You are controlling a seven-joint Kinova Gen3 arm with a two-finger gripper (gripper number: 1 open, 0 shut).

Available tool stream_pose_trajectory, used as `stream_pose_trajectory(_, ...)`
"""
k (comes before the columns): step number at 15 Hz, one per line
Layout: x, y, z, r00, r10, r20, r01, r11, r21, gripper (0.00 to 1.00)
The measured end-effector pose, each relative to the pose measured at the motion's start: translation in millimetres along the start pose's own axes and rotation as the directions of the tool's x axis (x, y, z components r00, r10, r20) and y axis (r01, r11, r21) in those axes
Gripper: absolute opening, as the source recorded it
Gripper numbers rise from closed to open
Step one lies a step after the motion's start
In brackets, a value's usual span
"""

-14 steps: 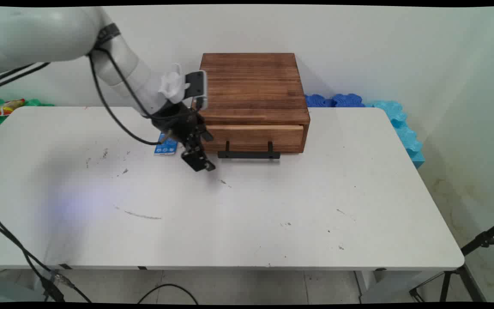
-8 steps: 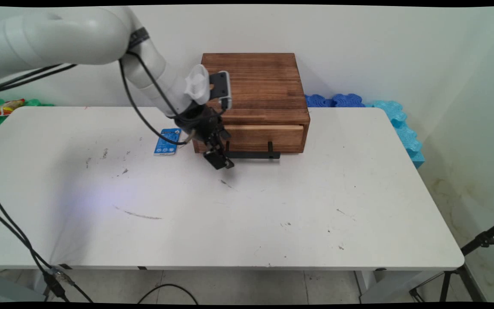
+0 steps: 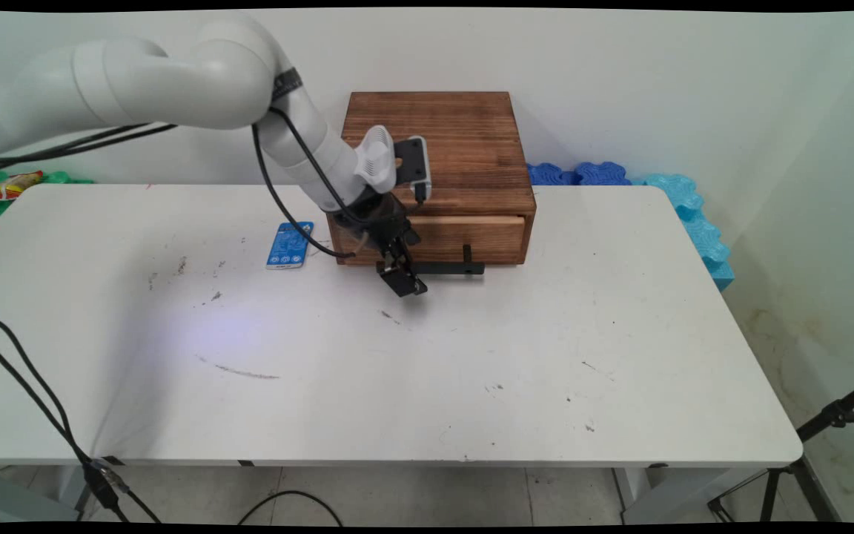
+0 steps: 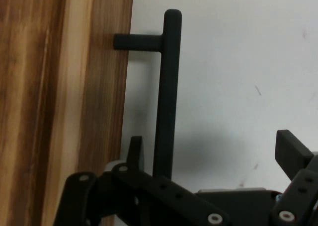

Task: Open the drawer

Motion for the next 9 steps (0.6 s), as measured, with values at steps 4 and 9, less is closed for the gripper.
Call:
stream_pose_trajectory(4,2.4,-1.5,19.7,1.000,0.013,0.005,-0.013,1.000,-0.001,1.00)
stream_pose_trajectory(9,2.2,-1.8,36.3,1.000,0.018,0.011,-0.018,1.000,-0.006,1.00)
